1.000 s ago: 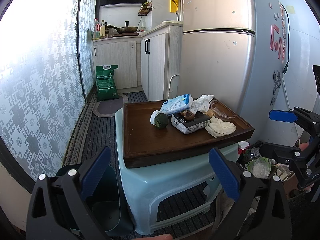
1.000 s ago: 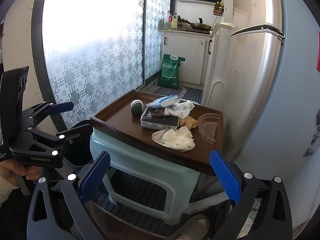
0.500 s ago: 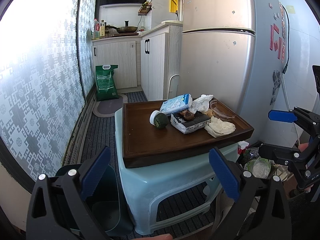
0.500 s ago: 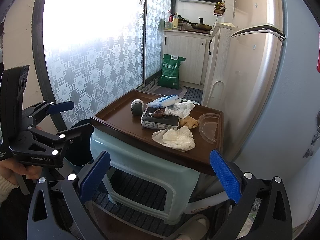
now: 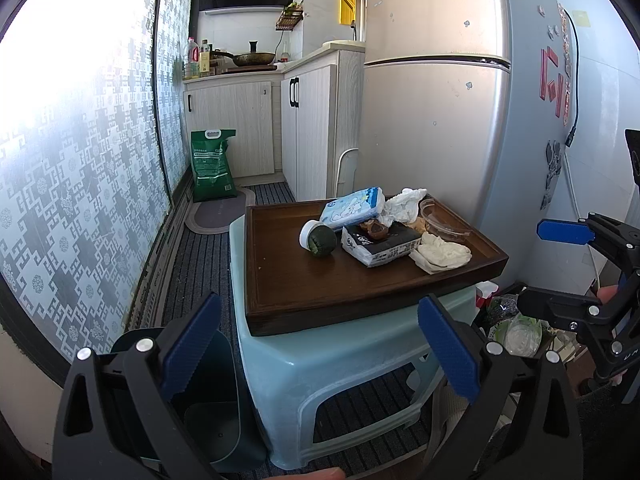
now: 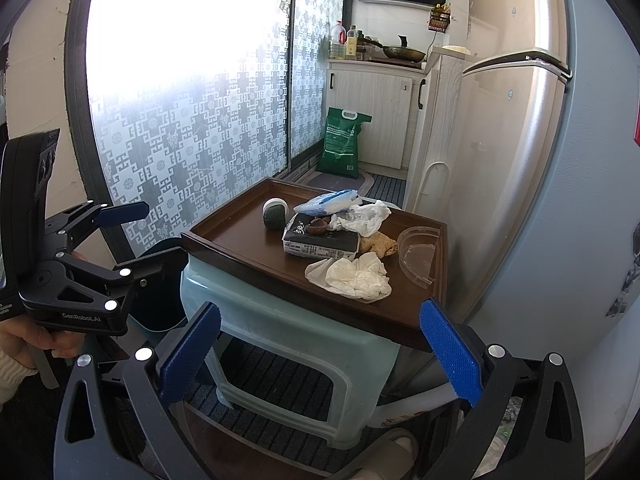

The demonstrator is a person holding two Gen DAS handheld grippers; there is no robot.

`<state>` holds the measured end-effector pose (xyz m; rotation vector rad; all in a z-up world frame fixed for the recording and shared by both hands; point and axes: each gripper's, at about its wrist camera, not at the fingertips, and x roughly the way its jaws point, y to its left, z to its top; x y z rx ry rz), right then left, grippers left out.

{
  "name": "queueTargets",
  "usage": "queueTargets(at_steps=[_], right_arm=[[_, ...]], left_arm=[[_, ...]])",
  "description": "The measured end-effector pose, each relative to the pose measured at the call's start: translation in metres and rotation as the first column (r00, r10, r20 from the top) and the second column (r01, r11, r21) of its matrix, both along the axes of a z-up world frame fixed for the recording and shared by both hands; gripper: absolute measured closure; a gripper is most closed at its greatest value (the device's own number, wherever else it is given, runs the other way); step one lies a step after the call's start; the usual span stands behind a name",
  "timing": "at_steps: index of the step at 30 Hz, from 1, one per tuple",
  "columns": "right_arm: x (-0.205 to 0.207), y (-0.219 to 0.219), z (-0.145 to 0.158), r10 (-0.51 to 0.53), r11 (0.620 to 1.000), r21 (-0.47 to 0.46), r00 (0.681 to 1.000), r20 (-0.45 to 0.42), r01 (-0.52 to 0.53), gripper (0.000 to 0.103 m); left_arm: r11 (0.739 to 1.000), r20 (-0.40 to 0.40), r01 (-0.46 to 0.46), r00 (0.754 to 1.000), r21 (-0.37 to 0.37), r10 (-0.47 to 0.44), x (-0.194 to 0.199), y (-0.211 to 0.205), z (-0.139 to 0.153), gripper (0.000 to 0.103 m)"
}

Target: Collect trash

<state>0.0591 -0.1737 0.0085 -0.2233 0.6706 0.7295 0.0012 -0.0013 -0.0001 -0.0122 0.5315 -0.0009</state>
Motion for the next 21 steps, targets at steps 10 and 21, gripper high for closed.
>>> queueTargets(at_steps=[10,21], right_arm=[[0.0,0.001,0.0,0.005,1.0,-0.005,1.0,-0.001,-0.005,0.003],[0.001,-0.006,0.027,0.025,0.999,0.039,0.999,-0.034,-0.024,0.012]], left_arm=[[1.0,0.005,0.004,1.0,0.007,-0.004,-0.001,-0.002,0.001,0.003],[1.0,-0.037,0.027,0.999,0.015,-0.027,0.003,0.01,0.015,0.021]])
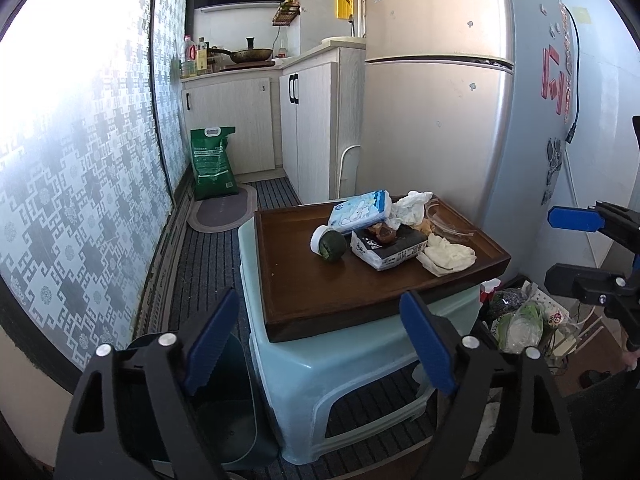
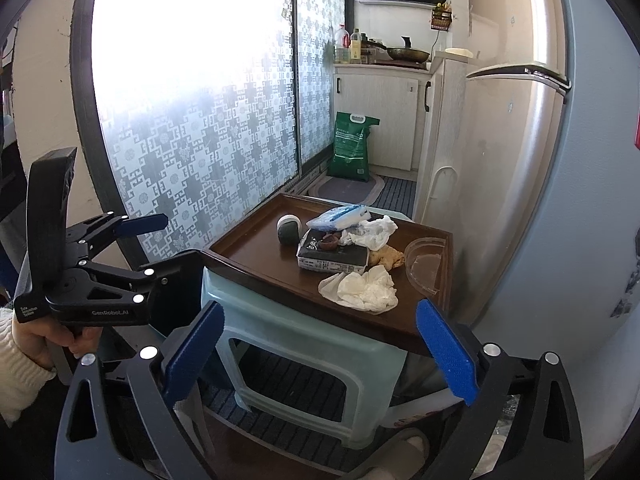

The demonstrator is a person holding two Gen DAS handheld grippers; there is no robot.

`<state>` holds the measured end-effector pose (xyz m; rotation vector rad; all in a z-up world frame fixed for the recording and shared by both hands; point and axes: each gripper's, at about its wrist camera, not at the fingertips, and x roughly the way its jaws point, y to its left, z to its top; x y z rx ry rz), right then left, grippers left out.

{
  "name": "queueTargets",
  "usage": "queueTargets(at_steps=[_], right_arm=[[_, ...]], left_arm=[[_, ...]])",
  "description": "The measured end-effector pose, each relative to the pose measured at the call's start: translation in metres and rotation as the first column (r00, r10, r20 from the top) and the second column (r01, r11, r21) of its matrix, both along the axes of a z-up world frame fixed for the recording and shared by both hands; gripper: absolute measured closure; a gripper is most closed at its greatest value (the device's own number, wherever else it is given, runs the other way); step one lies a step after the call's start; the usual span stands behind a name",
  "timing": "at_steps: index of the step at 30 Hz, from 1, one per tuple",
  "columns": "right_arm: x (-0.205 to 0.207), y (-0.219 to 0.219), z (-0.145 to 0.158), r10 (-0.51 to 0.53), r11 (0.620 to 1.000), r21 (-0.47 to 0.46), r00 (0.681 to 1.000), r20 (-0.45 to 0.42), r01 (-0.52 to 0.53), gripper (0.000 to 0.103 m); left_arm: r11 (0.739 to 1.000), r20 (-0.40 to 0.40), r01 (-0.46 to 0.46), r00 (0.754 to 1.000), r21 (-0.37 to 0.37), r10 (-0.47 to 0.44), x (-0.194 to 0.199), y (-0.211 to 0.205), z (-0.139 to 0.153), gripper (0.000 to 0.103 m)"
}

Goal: Collect trash
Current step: 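Grasp the blue wet-wipe pack with the left tool while the right tool grasps crumpled tissue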

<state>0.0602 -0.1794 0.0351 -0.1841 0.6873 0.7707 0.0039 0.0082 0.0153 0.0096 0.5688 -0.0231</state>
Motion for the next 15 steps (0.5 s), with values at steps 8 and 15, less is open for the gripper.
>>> queueTargets(at_steps=[8,15], right_arm=[[0.025,0.0,-0.006,-0.007,1.0,-0.005,0.994,-0.109,0.006,0.028],[0.057,0.012,-0.025,-0.04,0.996,-0.082,0.984,-0.174,0.026,0.046]], left_arm=[[0.99,-0.07,0.139,0.988,0.015,-0.138,0.021,-0.005,0.009,0.051],[0.979,-0.089,0.196,0.978,0.064,-0.19,0.06,-0.004,0.019,0.055]])
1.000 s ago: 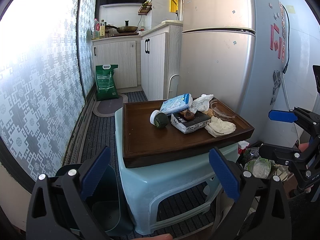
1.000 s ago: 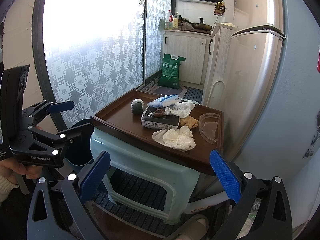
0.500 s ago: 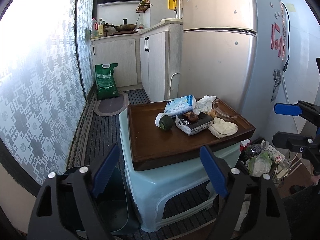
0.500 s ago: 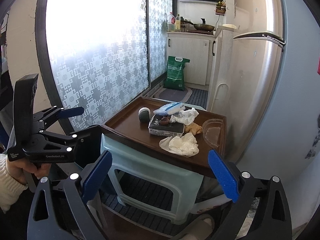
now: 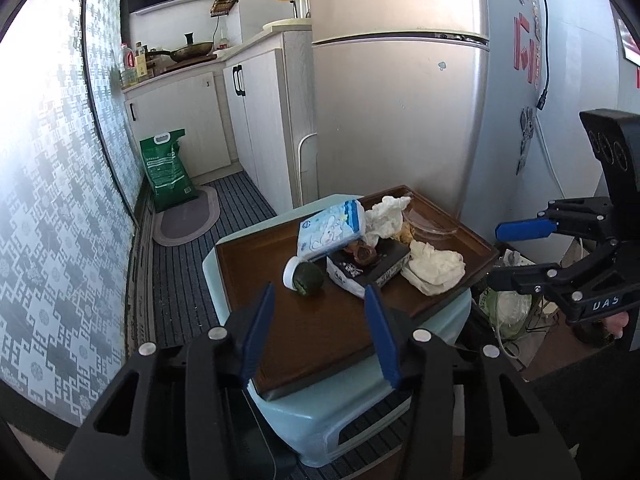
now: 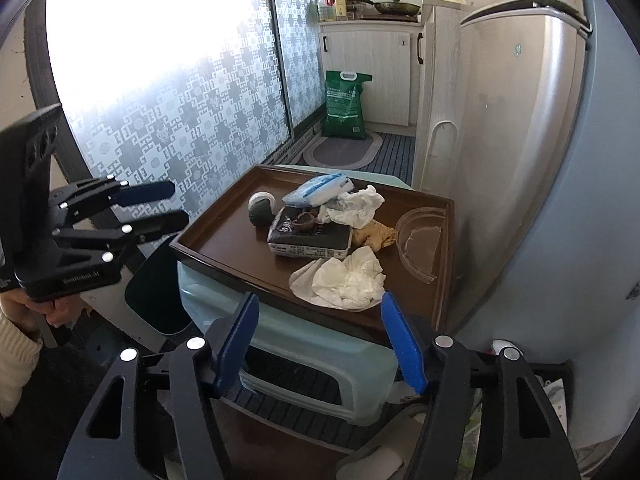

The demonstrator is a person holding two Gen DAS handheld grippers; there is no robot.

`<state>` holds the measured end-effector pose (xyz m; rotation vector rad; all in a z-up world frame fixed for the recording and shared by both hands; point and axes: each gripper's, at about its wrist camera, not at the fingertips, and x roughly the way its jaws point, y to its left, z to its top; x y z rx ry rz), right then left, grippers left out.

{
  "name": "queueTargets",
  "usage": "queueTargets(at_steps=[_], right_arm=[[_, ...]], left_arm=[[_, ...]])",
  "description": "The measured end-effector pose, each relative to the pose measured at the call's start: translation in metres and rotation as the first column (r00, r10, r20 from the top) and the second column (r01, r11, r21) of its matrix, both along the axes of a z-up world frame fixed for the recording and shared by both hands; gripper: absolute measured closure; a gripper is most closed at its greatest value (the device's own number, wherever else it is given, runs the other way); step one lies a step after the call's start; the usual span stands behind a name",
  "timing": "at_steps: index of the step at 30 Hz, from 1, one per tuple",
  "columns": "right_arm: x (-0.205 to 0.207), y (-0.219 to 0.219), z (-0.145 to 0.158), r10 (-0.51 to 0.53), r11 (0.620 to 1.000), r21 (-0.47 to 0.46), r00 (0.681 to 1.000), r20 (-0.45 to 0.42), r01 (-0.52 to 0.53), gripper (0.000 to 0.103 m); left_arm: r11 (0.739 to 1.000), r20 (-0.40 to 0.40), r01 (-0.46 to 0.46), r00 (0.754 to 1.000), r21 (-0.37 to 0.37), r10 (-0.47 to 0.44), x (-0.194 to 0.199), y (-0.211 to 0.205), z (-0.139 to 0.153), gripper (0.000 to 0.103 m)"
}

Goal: Collect trash
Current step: 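Grasp the blue wet-wipe pack with the left tool while the right tool grasps crumpled tissue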

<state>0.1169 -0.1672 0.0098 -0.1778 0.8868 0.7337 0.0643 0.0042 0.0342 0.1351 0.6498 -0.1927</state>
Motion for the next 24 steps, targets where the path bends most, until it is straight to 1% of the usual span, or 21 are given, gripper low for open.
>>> queueTargets(at_steps=[1,6,10,13,18,24], right_arm=[[0.006,0.0,-0.003,-0.005,1.0,-0.006,1.0,-0.011,0.005,0.047],[0.036,0.002,-0.018,-0.02,1.0,-0.02,0.996,-0.09,0.018,0.047],[0.053,0.003,-0.032,-0.021,1.0,0.01,0.985,-0.171,0.023,0.05],[0.06,0.005,-0.036,-0.013,1.0,0.024,0.981,-0.196,0.018,0.05],[0.067,0.005,-0.04,-0.011,0.998,0.058,0.971,-0.238,0.026,0.05],[0.068,0.004,-0.041,-0.009,0.997,0.066,0.966,-0.258,0.026,0.05]], left_arm=[[1.0,-0.001,0.009,1.0,0.001,-0.009,0.006,0.0,0.002,0.057],[0.998,-0.009,0.066,0.998,0.017,-0.066,0.036,-0.008,0.004,0.056],[0.99,-0.027,0.132,0.991,0.058,-0.131,0.055,-0.026,-0.003,0.056],[0.983,-0.049,0.168,0.985,0.076,-0.164,0.069,-0.037,-0.011,0.055],[0.982,-0.065,0.171,0.984,0.083,-0.165,0.09,-0.048,-0.022,0.057],[0.986,-0.084,0.156,0.985,0.063,-0.151,0.109,-0.048,-0.029,0.058]])
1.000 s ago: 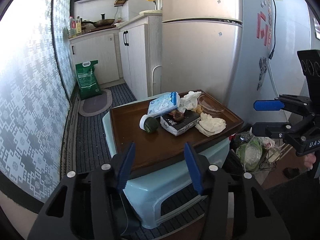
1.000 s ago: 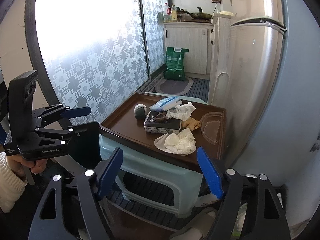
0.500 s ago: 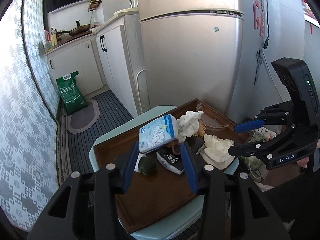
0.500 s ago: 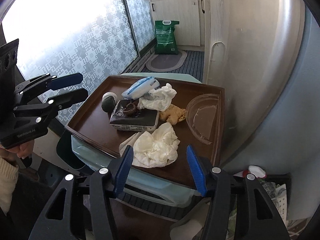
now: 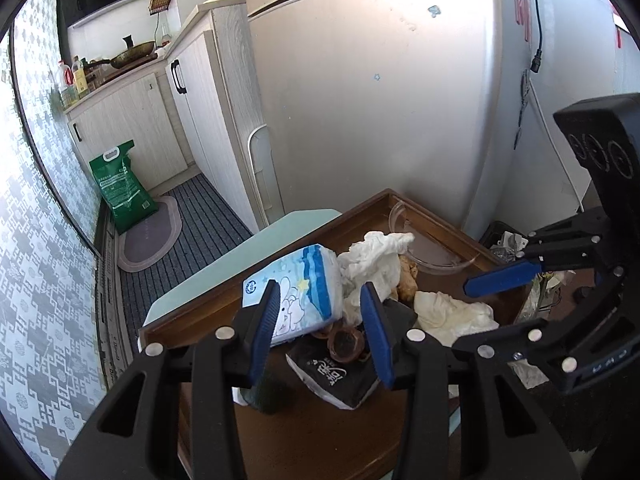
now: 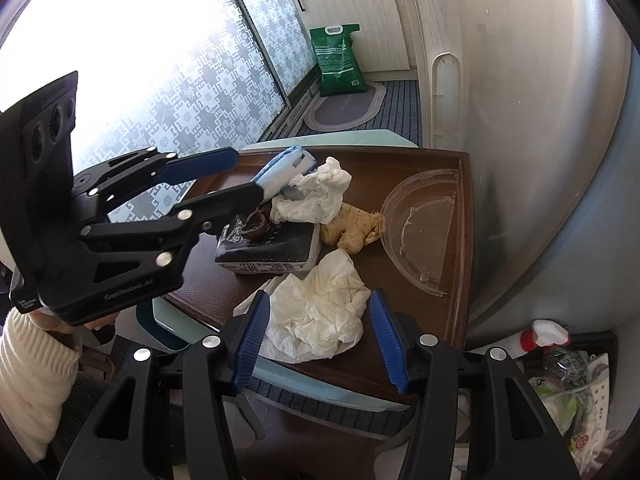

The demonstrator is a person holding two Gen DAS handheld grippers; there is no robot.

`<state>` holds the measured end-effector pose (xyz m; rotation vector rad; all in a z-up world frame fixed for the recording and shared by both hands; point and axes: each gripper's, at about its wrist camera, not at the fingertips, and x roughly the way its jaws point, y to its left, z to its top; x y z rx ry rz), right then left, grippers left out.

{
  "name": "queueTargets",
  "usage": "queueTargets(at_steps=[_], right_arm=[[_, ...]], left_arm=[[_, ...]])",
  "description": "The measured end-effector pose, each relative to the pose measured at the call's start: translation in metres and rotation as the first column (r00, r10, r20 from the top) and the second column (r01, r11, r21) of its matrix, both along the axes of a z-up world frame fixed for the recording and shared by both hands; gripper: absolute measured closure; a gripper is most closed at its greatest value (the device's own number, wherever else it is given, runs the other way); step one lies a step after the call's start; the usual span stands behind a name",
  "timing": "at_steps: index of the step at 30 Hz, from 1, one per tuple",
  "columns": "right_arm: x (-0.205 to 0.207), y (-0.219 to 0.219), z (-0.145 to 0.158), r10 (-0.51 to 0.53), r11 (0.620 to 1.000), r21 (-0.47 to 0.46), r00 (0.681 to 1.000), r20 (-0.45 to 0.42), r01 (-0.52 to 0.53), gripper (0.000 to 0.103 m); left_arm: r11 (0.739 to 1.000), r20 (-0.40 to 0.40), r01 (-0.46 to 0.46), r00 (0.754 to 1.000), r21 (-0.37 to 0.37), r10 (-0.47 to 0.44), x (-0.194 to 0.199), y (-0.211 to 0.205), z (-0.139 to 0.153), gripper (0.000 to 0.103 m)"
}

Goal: Collect trash
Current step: 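Grasp the blue wet-wipe pack with the left tool while the right tool grasps crumpled tissue, then lift the wet-wipe pack and tissue and carry both toward the green bin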

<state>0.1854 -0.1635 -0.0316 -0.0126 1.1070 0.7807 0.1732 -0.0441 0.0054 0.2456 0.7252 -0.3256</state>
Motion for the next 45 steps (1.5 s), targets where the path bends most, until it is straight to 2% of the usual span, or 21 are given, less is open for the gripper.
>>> queueTargets(at_steps=[3,8,13,20,28,30,32,39,44,45], right_arm=[[0.001,-0.003,-0.001,-0.001,1.0,0.003,1.0,-0.007,0.001,0.052],[0.003,-0.009,0.0,-0.019,0.999,0.03,1.0,-0.02,0.019,0.052],[0.002,-0.011,-0.004,-0.028,0.999,0.033,0.999,-0.036,0.029,0.055],[0.004,-0.009,-0.007,-0.036,0.999,0.024,0.998,-0.054,0.037,0.056],[0.004,-0.002,-0.009,-0.043,0.999,-0.011,0.998,-0.037,0.042,0.073],[0.003,-0.001,-0.008,-0.046,0.999,-0.022,0.999,-0.022,0.045,0.082],[0.002,0.001,-0.004,-0.045,0.998,-0.032,0.999,0.0,0.045,0.083],[-0.009,-0.001,0.019,-0.061,0.997,-0.033,0.994,0.086,0.064,0.085],[-0.012,-0.007,0.031,-0.079,0.997,0.008,0.991,0.107,0.079,0.085],[-0.012,-0.008,0.034,-0.083,0.997,0.018,0.991,0.109,0.081,0.086]], left_arm=[[1.0,-0.016,-0.009,1.0,0.009,0.01,0.005,0.001,-0.006,0.064],[1.0,-0.043,-0.025,0.999,0.006,0.025,0.011,0.004,-0.015,0.082],[0.999,-0.042,-0.028,0.999,-0.026,0.027,0.011,0.009,-0.012,0.098],[0.994,0.013,-0.077,0.997,-0.075,0.078,0.008,0.021,0.004,0.099],[0.973,0.091,-0.114,0.987,-0.203,0.135,-0.008,0.039,0.034,0.101],[0.966,0.105,-0.118,0.984,-0.23,0.145,-0.012,0.042,0.043,0.103],[0.962,0.113,-0.115,0.983,-0.249,0.147,-0.016,0.045,0.051,0.103],[0.964,0.123,-0.116,0.981,-0.239,0.148,-0.03,0.052,0.053,0.103],[0.974,0.074,-0.119,0.988,-0.195,0.136,-0.029,0.057,0.041,0.102],[0.976,0.05,-0.111,0.991,-0.185,0.122,-0.027,0.057,0.037,0.097]])
